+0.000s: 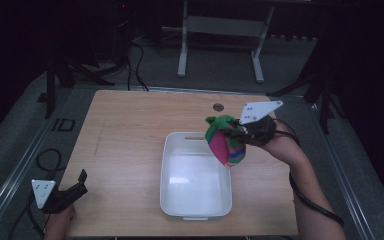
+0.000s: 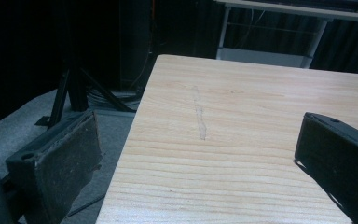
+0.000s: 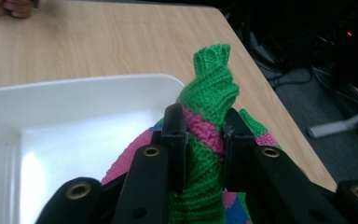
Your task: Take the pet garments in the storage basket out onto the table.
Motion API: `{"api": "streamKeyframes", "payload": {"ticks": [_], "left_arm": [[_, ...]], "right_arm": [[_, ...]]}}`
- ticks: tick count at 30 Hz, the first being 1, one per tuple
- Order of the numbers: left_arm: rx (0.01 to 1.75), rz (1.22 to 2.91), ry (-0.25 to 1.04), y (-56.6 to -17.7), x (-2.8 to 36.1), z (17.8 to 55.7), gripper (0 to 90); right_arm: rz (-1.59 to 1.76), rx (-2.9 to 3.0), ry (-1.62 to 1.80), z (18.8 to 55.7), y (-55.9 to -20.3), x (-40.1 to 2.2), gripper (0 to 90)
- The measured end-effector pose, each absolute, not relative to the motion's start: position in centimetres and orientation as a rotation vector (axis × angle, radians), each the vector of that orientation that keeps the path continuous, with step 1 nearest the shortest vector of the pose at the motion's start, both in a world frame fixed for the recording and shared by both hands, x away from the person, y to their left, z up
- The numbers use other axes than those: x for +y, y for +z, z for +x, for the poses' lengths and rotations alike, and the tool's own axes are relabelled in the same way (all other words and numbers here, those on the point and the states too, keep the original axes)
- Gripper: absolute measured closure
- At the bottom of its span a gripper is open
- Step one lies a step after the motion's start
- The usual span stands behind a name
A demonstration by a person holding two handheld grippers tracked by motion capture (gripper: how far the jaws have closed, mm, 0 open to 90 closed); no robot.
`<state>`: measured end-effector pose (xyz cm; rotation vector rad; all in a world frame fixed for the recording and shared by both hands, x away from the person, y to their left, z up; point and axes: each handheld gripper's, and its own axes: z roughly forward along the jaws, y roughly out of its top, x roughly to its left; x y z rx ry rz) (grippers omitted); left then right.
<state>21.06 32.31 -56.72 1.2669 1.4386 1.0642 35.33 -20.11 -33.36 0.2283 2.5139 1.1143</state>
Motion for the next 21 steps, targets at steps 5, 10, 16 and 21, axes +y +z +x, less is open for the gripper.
{"api": "streamKeyframes", "payload": {"ticks": [5,10,16,21], "left_arm": [[1.438,1.265,1.064,-56.7,32.3,21.1,0.9],[1.439,1.267,1.067,-56.7,32.3,21.1,0.9],[1.441,1.266,1.069,-56.7,32.2,21.1,0.9],[1.442,1.266,1.068,-56.7,32.2,21.1,0.9]], "right_arm": [[0.297,2.491,1.095,35.6,-33.4,-22.7,74.9],[0.378,2.463,1.085,35.6,-33.6,-25.4,74.9],[0.460,2.432,1.041,35.7,-34.1,-27.9,74.8],[0.520,2.413,1.025,35.6,-34.7,-29.8,74.7]]}}
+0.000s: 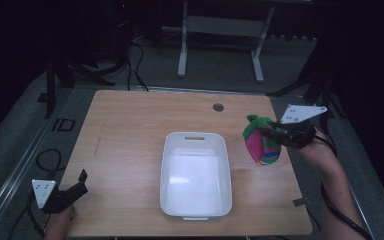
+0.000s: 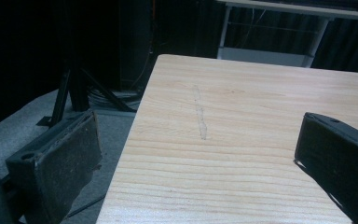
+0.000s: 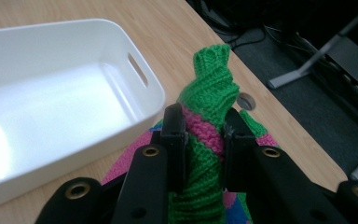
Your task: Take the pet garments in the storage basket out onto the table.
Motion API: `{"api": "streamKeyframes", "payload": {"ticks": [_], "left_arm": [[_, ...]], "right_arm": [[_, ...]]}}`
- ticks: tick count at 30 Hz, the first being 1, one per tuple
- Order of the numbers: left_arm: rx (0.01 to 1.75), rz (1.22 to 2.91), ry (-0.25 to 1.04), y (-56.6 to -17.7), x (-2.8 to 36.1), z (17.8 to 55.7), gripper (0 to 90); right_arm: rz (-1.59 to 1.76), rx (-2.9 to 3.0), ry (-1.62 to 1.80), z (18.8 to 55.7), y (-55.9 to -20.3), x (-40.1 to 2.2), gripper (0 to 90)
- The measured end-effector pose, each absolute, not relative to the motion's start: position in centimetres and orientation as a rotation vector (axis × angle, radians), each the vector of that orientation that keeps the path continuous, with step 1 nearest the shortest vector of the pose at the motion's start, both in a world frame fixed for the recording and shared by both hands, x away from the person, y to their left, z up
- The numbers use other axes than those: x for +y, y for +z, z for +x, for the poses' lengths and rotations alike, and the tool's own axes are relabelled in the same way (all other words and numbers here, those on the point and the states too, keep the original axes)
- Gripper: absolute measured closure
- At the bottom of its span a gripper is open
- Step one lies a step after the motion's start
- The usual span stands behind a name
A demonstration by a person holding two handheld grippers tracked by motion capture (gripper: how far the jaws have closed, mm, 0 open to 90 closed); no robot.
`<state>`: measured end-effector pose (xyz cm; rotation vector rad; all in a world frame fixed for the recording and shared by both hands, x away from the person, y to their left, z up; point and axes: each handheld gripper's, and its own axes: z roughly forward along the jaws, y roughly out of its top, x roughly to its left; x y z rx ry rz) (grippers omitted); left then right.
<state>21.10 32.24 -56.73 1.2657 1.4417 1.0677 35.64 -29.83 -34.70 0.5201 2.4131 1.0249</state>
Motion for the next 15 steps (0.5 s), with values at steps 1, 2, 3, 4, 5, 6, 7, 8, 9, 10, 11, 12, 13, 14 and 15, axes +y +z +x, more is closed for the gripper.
{"api": "streamKeyframes", "payload": {"ticks": [1,2,3,4,5,6,7,8,9,10,11,12,13,14,15], "left_arm": [[1.442,1.265,1.067,-56.7,32.2,21.1,0.9],[1.442,1.263,1.068,-56.7,32.2,21.1,0.9],[1.441,1.270,1.070,-56.7,32.2,21.1,1.0],[1.442,1.271,1.069,-56.7,32.2,21.1,0.9],[1.443,1.274,1.071,-56.7,32.2,21.1,0.9],[1.442,1.274,1.071,-56.7,32.2,21.1,0.9],[1.441,1.276,1.073,-56.7,32.2,21.1,0.9],[1.441,1.276,1.073,-56.7,32.2,21.1,0.9],[1.441,1.275,1.071,-56.7,32.2,21.1,0.9],[1.441,1.272,1.071,-56.7,32.2,21.1,0.9],[1.441,1.271,1.071,-56.7,32.2,21.1,0.9],[1.440,1.272,1.071,-56.7,32.2,21.1,0.9],[1.441,1.272,1.072,-56.7,32.2,21.1,0.9],[1.441,1.271,1.071,-56.7,32.2,21.1,0.9],[1.441,1.271,1.070,-56.7,32.2,21.1,0.9]], "right_arm": [[0.529,2.407,1.023,35.6,-34.9,-30.1,74.7],[0.542,2.402,1.025,35.6,-35.0,-30.4,74.7],[0.553,2.399,1.030,35.6,-35.2,-30.7,74.7],[0.561,2.393,1.029,35.6,-35.4,-30.9,74.6],[0.571,2.391,1.029,35.6,-35.6,-31.1,74.7],[0.578,2.391,1.028,35.7,-35.8,-31.3,74.6],[0.592,2.389,1.023,35.7,-36.1,-31.4,74.6],[0.592,2.389,1.023,35.7,-36.1,-31.4,74.6],[0.600,2.388,1.022,35.8,-36.4,-31.5,74.6],[0.614,2.393,1.018,35.9,-37.0,-31.5,74.6],[0.623,2.393,1.017,36.0,-37.3,-31.6,74.6],[0.632,2.397,1.019,36.0,-37.7,-31.6,74.6],[0.638,2.399,1.019,36.1,-38.1,-31.6,74.6],[0.651,2.400,1.025,36.2,-38.7,-31.6,74.6],[0.659,2.404,1.030,36.3,-39.0,-31.6,74.6]]}}
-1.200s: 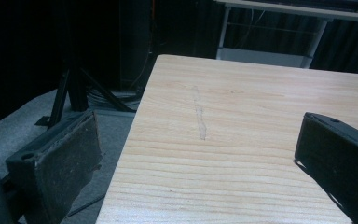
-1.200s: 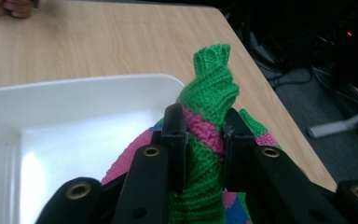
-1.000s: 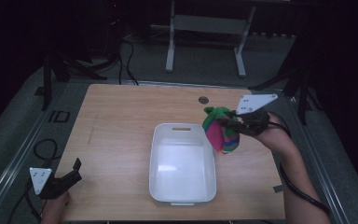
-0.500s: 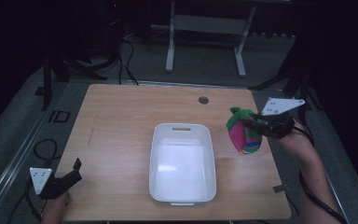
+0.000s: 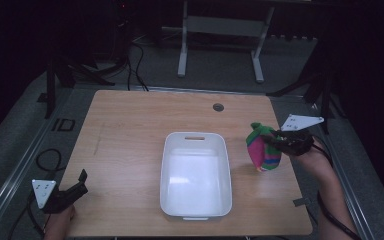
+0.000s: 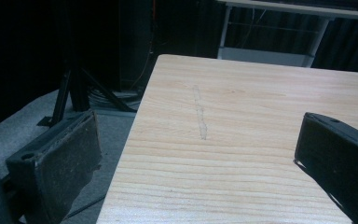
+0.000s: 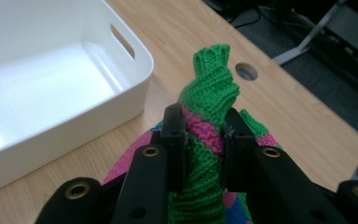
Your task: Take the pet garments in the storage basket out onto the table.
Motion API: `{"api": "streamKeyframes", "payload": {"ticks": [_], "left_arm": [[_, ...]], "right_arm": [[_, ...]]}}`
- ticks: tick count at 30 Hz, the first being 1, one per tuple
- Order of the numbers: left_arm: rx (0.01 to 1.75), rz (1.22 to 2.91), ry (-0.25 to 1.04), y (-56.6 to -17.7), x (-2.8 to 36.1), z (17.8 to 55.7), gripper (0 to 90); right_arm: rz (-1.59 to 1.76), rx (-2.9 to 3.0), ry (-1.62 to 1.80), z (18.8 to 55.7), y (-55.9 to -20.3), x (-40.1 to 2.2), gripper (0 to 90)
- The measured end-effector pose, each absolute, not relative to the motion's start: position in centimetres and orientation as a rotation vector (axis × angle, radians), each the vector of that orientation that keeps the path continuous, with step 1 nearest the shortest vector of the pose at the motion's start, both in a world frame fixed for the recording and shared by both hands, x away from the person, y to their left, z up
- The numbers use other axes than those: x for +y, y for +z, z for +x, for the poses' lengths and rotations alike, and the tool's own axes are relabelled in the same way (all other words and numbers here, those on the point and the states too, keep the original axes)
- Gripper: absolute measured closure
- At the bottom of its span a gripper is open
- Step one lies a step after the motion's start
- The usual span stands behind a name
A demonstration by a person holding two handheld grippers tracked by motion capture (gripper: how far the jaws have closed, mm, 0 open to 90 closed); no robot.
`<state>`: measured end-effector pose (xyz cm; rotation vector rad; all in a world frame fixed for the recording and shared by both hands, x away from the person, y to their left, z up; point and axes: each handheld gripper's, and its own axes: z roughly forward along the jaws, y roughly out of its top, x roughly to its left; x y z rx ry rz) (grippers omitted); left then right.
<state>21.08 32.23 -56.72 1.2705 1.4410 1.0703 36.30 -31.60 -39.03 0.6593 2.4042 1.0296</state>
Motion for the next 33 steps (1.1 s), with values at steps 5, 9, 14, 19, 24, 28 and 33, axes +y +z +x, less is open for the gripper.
{"api": "streamKeyframes", "payload": {"ticks": [5,9,14,19,24,28,33], "left_arm": [[1.440,1.271,1.070,-56.7,32.2,21.1,0.9],[1.440,1.272,1.071,-56.7,32.2,21.1,0.9],[1.440,1.273,1.068,-56.7,32.2,21.1,0.9],[1.441,1.271,1.067,-56.7,32.2,21.1,0.9],[1.441,1.274,1.066,-56.7,32.2,21.1,0.9],[1.440,1.271,1.067,-56.7,32.3,21.1,0.9],[1.440,1.274,1.067,-56.7,32.3,21.1,0.9]], "right_arm": [[0.711,2.404,1.025,36.8,-42.1,-31.3,74.6],[0.752,2.404,1.001,37.4,-44.3,-31.0,74.6],[0.822,2.372,0.996,38.1,-47.1,-30.8,74.3],[0.921,2.336,1.011,38.9,-49.6,-30.9,74.3],[0.960,2.341,1.007,39.3,-51.4,-30.1,73.7],[0.958,2.391,0.966,39.6,-52.8,-28.9,73.3],[0.954,2.428,0.916,39.8,-54.1,-27.9,72.3]]}}
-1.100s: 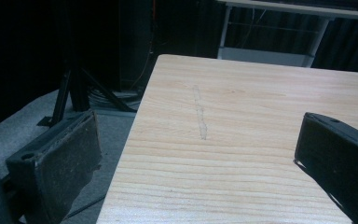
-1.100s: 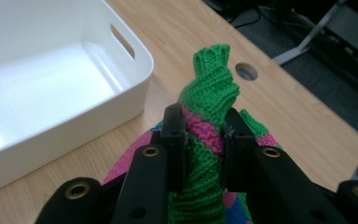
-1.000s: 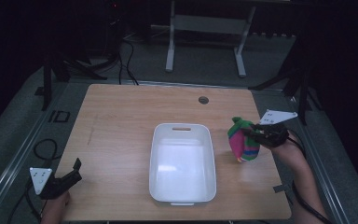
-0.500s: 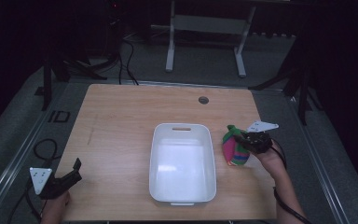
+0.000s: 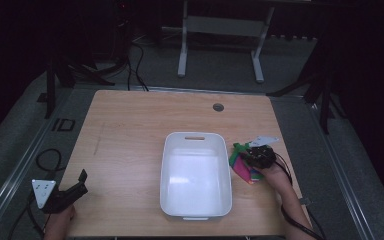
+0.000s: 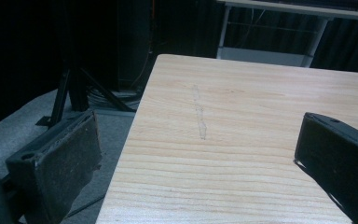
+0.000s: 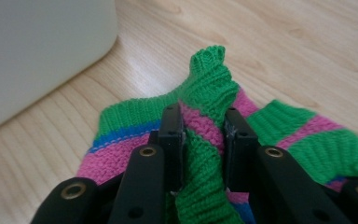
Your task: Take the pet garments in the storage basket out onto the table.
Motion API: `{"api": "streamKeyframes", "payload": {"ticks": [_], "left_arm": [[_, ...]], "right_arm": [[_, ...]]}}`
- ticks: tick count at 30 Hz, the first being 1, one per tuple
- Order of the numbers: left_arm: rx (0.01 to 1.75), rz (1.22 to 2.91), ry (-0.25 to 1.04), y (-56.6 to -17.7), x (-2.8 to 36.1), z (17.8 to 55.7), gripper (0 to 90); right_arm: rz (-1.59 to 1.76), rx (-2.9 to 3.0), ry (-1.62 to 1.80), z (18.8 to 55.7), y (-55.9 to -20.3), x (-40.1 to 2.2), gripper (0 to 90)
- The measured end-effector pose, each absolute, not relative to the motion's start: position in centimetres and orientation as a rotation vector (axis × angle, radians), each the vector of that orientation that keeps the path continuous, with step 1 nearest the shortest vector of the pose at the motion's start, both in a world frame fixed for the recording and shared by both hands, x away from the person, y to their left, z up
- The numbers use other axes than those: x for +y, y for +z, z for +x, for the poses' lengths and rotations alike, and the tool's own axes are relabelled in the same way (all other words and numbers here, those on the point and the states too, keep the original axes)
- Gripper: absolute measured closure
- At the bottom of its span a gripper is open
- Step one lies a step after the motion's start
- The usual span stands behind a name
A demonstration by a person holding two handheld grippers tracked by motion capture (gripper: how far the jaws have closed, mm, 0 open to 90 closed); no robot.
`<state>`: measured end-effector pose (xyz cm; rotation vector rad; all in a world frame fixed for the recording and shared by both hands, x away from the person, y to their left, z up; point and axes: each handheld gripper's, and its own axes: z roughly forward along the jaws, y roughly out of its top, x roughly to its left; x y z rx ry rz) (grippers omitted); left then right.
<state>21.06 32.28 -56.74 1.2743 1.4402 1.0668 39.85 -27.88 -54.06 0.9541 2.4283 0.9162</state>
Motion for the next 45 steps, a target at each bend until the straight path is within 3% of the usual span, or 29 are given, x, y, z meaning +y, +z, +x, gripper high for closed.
{"api": "streamKeyframes", "payload": {"ticks": [4,10,12,17,45], "left_arm": [[1.441,1.273,1.068,-56.7,32.3,21.1,0.9],[1.441,1.273,1.068,-56.7,32.3,21.0,0.9],[1.441,1.273,1.068,-56.7,32.3,21.0,0.9],[1.439,1.275,1.068,-56.7,32.3,21.0,0.9],[1.439,1.275,1.073,-56.7,32.2,21.0,0.9]], "right_arm": [[0.970,2.438,0.910,40.1,-54.7,-27.5,66.7],[0.942,2.456,0.901,39.8,-53.7,-27.2,42.9],[0.944,2.441,0.909,39.6,-53.2,-27.3,28.3],[0.942,2.420,1.010,38.7,-51.9,-28.1,11.7],[1.251,2.035,1.125,32.5,-53.9,-37.6,12.6]]}}
